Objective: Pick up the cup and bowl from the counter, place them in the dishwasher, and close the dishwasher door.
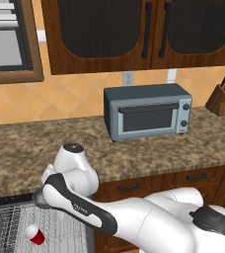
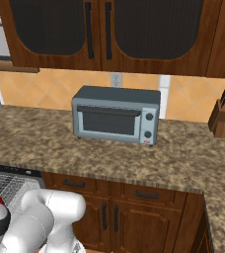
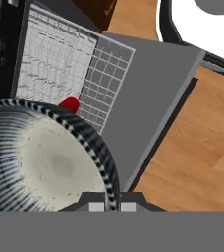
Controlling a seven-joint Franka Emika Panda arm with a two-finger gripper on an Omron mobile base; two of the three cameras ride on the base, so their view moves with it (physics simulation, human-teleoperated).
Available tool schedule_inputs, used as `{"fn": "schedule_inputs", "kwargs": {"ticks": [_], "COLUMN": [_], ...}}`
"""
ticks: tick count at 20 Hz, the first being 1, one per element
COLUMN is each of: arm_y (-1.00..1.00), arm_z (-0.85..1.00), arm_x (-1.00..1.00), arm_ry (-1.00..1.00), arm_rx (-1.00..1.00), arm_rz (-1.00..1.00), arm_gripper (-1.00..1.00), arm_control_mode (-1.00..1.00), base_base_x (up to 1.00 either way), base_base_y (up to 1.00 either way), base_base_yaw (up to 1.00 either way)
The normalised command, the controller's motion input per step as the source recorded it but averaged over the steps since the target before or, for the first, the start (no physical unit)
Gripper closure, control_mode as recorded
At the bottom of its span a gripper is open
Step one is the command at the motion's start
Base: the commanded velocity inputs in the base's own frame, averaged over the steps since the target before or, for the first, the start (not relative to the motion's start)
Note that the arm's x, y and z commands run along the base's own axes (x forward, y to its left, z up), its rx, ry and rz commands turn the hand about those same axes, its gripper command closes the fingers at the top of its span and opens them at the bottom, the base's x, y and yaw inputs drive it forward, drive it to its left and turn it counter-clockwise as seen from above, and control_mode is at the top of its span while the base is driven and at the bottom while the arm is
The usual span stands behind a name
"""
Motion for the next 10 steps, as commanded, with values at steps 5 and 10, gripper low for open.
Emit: {"fn": "schedule_inputs", "kwargs": {"ticks": [5,10], "arm_y": [-0.04,0.00], "arm_z": [-0.27,-0.34], "arm_x": [0.02,0.03], "arm_ry": [0.19,0.18], "arm_rx": [0.00,0.00], "arm_rz": [-0.14,-0.14], "arm_gripper": [1.00,1.00], "arm_control_mode": [-1.00,-1.00], "base_base_x": [0.00,0.00], "base_base_y": [0.00,0.00], "base_base_yaw": [0.00,0.00]}}
